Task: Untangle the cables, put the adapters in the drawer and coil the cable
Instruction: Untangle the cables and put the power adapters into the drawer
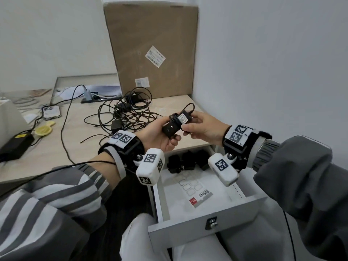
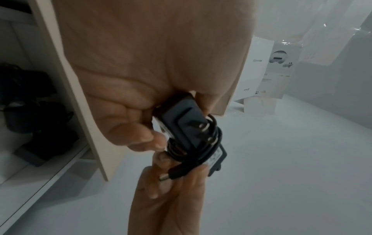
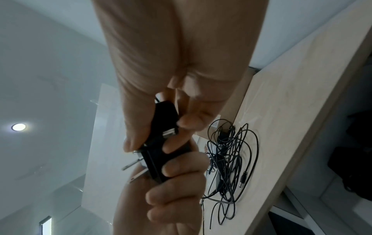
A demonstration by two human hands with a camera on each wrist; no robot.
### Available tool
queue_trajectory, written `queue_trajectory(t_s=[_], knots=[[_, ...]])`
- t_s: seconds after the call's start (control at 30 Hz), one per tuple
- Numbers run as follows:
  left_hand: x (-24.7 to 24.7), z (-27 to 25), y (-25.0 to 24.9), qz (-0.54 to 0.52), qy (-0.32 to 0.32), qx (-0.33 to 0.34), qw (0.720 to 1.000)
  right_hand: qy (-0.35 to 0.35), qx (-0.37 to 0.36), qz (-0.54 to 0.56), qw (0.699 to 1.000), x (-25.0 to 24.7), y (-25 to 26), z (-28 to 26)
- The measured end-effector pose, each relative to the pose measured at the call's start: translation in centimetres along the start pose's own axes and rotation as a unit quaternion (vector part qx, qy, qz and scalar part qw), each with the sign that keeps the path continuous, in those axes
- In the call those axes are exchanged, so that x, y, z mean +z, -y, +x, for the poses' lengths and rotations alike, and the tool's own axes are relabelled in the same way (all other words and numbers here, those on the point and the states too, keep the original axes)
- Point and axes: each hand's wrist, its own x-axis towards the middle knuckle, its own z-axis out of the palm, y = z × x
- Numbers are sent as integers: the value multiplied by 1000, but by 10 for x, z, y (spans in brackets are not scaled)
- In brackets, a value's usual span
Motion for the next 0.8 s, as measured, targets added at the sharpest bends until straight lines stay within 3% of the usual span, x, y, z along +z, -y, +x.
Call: queue_trajectory(t_s=[0.1,0.27,0.4,0.47,0.57,0.63,0.73,0.8], knots=[[8,3,14,23,-29,-25,999,-4,9,38,999,0,-1,-10],[15,4,24,-11,-20,40,999,-7,65,71,995,-8,-12,-22],[23,3,40,176,-51,53,982,-17,128,54,990,-5,-28,-22],[20,3,50,210,-54,63,974,-21,176,28,984,-1,-39,-22],[11,4,62,199,-19,33,979,-18,239,-2,971,6,-54,-20],[3,7,71,173,-33,16,984,-20,262,6,965,10,-64,-17],[-11,10,82,139,-75,-20,987,27,253,37,966,13,-73,-13],[-20,12,90,150,-63,-35,986,64,238,52,968,13,-80,-10]])
